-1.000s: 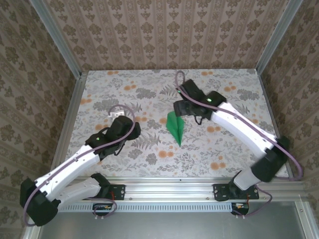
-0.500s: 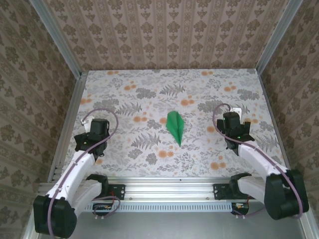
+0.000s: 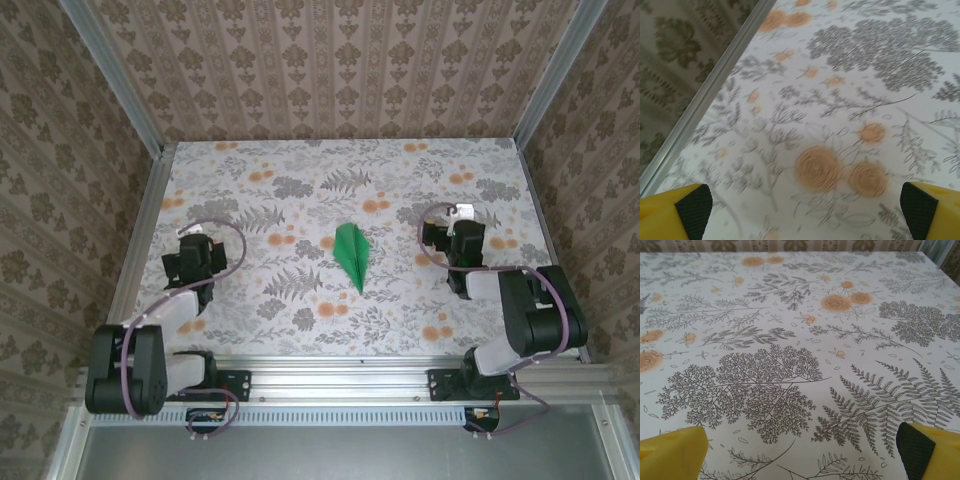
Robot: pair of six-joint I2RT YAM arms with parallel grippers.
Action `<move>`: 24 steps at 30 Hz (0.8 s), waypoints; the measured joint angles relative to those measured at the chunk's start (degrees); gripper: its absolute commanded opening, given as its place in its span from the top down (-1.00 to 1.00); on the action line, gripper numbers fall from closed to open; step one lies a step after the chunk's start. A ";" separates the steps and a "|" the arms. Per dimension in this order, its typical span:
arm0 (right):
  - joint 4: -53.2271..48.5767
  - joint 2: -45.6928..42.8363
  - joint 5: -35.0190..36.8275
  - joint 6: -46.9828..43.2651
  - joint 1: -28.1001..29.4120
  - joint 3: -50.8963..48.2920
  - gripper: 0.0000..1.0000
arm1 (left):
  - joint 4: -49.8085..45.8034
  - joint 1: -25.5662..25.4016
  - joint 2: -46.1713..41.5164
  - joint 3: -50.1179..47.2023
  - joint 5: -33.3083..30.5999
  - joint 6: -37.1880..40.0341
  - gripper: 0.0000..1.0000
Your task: Fold a paper plane with a square sheet of paper (pick it up from the middle)
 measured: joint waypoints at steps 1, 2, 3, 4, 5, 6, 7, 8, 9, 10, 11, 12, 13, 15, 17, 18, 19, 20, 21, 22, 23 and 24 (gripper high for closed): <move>1.44 0.35 -0.96 0.00 -0.39 -1.36 -1.00 | 2.32 0.00 1.31 0.00 0.83 0.85 -1.00; 2.27 0.59 -1.40 0.02 -0.59 -2.16 -1.00 | 4.79 0.00 2.67 0.04 1.84 1.64 -1.00; 2.71 0.79 -1.57 0.09 -0.63 -2.34 -1.00 | 6.80 0.00 3.87 0.11 2.75 2.32 -1.00; 3.32 0.94 -1.55 0.24 -0.63 -2.32 -1.00 | 9.11 0.00 5.25 0.24 3.50 3.02 -1.00; 4.04 0.94 -1.55 0.31 -0.61 -2.29 -1.00 | 11.39 0.00 6.84 0.55 4.44 3.74 -1.00; 4.59 0.94 -1.55 0.42 -0.61 -2.27 -1.00 | 13.53 0.00 8.48 0.85 5.22 4.33 -1.00; 5.09 0.94 -1.55 0.46 -0.61 -2.25 -1.00 | 15.89 0.00 10.47 1.25 6.19 5.07 -1.00; 5.49 0.94 -1.55 0.48 -0.61 -2.25 -1.00 | 18.08 0.15 12.55 1.66 7.26 5.57 -1.00; 5.92 0.94 -1.55 0.48 -0.59 -2.25 -1.00 | 19.45 0.52 14.03 1.92 8.76 5.73 -1.00; 6.27 0.94 -1.55 0.48 -0.48 -2.25 -1.00 | 20.79 1.22 15.45 1.99 10.19 5.81 -1.00; 6.43 0.94 -1.55 0.48 -0.46 -2.25 -1.00 | 22.05 1.95 16.35 1.90 11.17 5.88 -1.00; 6.51 0.94 -1.55 0.48 -0.46 -2.25 -1.00 | 22.77 2.49 16.92 1.90 12.00 5.92 -1.00; 6.51 0.94 -1.55 0.48 -0.46 -2.25 -0.99 | 23.39 3.02 17.20 1.90 12.57 5.97 -1.00; 6.54 0.94 -1.55 0.48 -0.46 -2.25 -1.00 | 24.48 3.26 17.27 1.90 13.25 5.97 -1.00; 6.54 0.94 -1.55 0.46 -0.46 -2.25 -1.00 | 25.66 3.23 17.25 1.90 13.31 5.97 -1.00; 6.54 0.94 -1.55 0.48 -0.46 -2.25 -1.00 | 26.10 3.15 17.25 1.90 13.09 5.95 -1.00; 6.54 0.94 -1.55 0.48 -0.46 -2.25 -1.00 | 26.49 2.95 17.25 1.90 12.74 5.95 -1.00; 6.54 0.94 -1.55 0.48 -0.46 -2.25 -1.00 | 26.84 2.84 17.25 1.88 12.31 5.95 -1.00; 6.54 0.94 -1.55 0.48 -0.46 -2.25 -1.00 | 27.17 2.67 17.25 1.88 11.87 5.95 -1.00; 6.54 0.94 -1.55 0.48 -0.46 -2.25 -1.00 | 27.45 2.51 17.25 1.88 11.65 5.95 -1.00; 6.56 0.94 -1.55 0.48 -0.46 -2.25 -1.00 | 27.67 2.43 17.25 1.88 11.50 5.95 -1.00; 6.54 0.94 -1.55 0.48 -0.46 -2.25 -0.99 | 27.93 2.25 17.25 1.88 11.41 5.95 -1.00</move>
